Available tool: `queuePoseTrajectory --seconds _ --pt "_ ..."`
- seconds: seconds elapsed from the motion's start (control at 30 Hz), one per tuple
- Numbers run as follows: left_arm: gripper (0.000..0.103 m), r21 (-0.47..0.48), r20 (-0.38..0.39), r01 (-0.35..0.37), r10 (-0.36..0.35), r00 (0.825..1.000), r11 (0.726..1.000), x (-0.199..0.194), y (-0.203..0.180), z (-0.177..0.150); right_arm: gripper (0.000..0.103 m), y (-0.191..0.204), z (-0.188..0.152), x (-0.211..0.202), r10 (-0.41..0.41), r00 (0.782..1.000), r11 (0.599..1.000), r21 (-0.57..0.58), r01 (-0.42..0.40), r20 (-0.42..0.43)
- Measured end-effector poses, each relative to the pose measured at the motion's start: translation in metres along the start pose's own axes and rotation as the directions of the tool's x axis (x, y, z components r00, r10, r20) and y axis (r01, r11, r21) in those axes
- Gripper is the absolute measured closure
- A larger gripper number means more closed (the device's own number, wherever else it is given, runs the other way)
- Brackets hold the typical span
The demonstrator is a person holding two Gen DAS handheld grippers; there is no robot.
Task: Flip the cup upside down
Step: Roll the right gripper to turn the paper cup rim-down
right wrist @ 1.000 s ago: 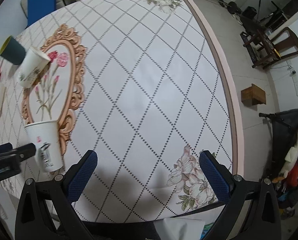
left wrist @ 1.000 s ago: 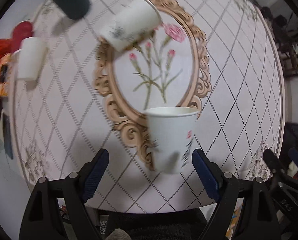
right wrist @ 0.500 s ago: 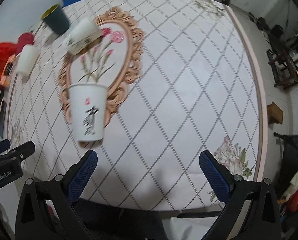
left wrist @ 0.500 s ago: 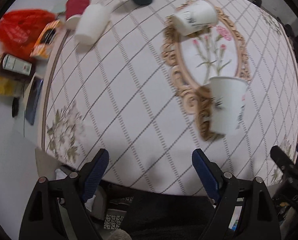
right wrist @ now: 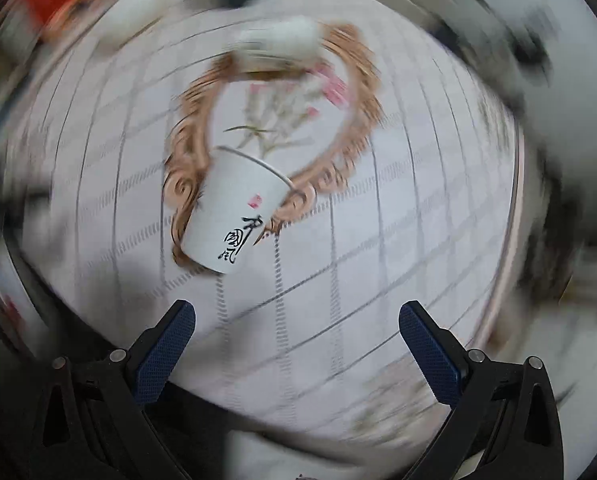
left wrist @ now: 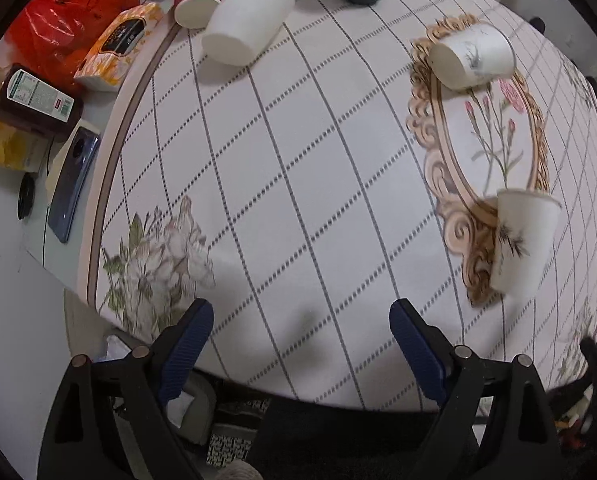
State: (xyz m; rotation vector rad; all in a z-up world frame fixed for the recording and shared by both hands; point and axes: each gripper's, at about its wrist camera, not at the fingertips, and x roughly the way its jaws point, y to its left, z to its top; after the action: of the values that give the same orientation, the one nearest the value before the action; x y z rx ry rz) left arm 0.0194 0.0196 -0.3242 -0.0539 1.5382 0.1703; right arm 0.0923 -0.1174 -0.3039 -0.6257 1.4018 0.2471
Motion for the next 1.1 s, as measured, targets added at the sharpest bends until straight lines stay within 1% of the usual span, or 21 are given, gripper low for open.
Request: queuePoseTrajectory --seconds 0.03,0.07,0.1,0.13,0.17,0.2,0.27,0.3,0.33,0.4,0.43,0.5,0.53,0.6,0.67,0.8,0.93,1.0,1.1 --pt "0.013 -0.004 0.010 0.000 0.001 1.000 1.000 0.001 0.000 0.001 0.000 0.012 0.004 -0.004 -0.058 0.998 0.986 -0.157 0.060 0.017" --pt "0.013 -0.005 0.008 -0.001 0.001 1.000 1.000 0.002 0.000 0.001 0.000 0.023 0.005 -0.005 -0.118 0.992 0.949 -0.289 0.124 0.040" --pt "0.013 -0.011 0.000 0.003 -0.003 1.000 1.000 0.005 -0.001 0.002 0.000 0.036 0.004 -0.006 -0.182 0.980 0.882 -0.429 0.196 0.074" --pt "0.013 -0.017 -0.005 0.008 -0.008 1.000 1.000 0.008 -0.001 0.002 0.000 0.049 -0.001 -0.004 -0.251 0.958 0.760 -0.585 0.284 0.139" --pt "0.013 -0.023 -0.013 0.010 -0.010 1.000 1.000 0.011 -0.002 0.002 0.000 0.058 -0.006 -0.002 -0.286 0.939 0.645 -0.686 0.337 0.192" --pt "0.013 -0.031 -0.024 0.014 -0.015 1.000 0.999 0.015 -0.003 0.002 0.000 0.068 -0.015 0.004 -0.308 0.917 0.474 -0.795 0.379 0.254" --pt "0.013 -0.048 -0.033 0.022 -0.024 0.999 0.999 0.020 -0.004 0.003 0.000 0.075 -0.025 0.015 -0.318 0.892 0.225 -0.889 0.399 0.320" --pt "0.013 -0.056 -0.037 0.021 -0.023 0.999 0.998 0.023 -0.005 0.003 0.000 0.077 -0.032 0.021 -0.304 0.884 0.090 -0.913 0.398 0.355" --pt "0.012 -0.064 -0.040 0.019 -0.021 0.999 0.998 0.025 -0.005 0.004 0.000 0.077 -0.041 0.029 -0.278 0.878 -0.074 -0.920 0.385 0.390" --pt "0.012 -0.093 -0.043 0.022 -0.026 0.999 0.995 0.028 -0.004 0.004 0.000 0.072 -0.054 0.039 -0.220 0.872 -0.312 -0.879 0.361 0.437" --pt "0.012 -0.106 -0.046 0.024 -0.029 0.999 0.994 0.029 -0.003 0.005 0.000 0.068 -0.061 0.046 -0.186 0.867 -0.444 -0.827 0.345 0.462" --pt "0.012 -0.138 -0.055 0.027 -0.035 0.998 0.990 0.034 0.000 0.005 0.000 0.059 -0.069 0.057 -0.125 0.864 -0.630 -0.712 0.311 0.488" --pt "0.012 -0.151 -0.059 0.029 -0.038 0.998 0.988 0.036 0.002 0.005 0.000 0.056 -0.068 0.062 -0.097 0.862 -0.684 -0.662 0.305 0.497" --pt "0.012 -0.173 -0.066 0.026 -0.038 0.997 0.985 0.040 0.005 0.005 0.000 0.054 -0.063 0.070 -0.051 0.863 -0.767 -0.573 0.288 0.502" --pt "0.012 -0.196 -0.070 0.018 -0.033 0.997 0.980 0.044 0.011 0.005 0.002 0.059 -0.058 0.078 -0.020 0.868 -0.802 -0.526 0.282 0.496" --pt "0.012 -0.228 -0.089 0.017 -0.038 0.995 0.974 0.054 0.022 0.005 0.005 0.070 -0.048 0.090 -0.004 0.888 -0.842 -0.481 0.245 0.460" --pt "0.012 -0.241 -0.099 0.014 -0.039 0.994 0.970 0.061 0.026 0.006 0.011 0.070 -0.049 0.100 -0.015 0.899 -0.875 -0.441 0.200 0.438" --pt "0.012 -0.239 -0.102 0.009 -0.034 0.994 0.971 0.063 0.026 0.005 0.013 0.070 -0.052 0.103 -0.025 0.903 -0.884 -0.431 0.180 0.429" --pt "0.013 -0.234 -0.103 0.008 -0.033 0.994 0.972 0.063 0.023 0.007 0.018 0.068 -0.055 0.109 -0.028 0.903 -0.891 -0.420 0.172 0.430"
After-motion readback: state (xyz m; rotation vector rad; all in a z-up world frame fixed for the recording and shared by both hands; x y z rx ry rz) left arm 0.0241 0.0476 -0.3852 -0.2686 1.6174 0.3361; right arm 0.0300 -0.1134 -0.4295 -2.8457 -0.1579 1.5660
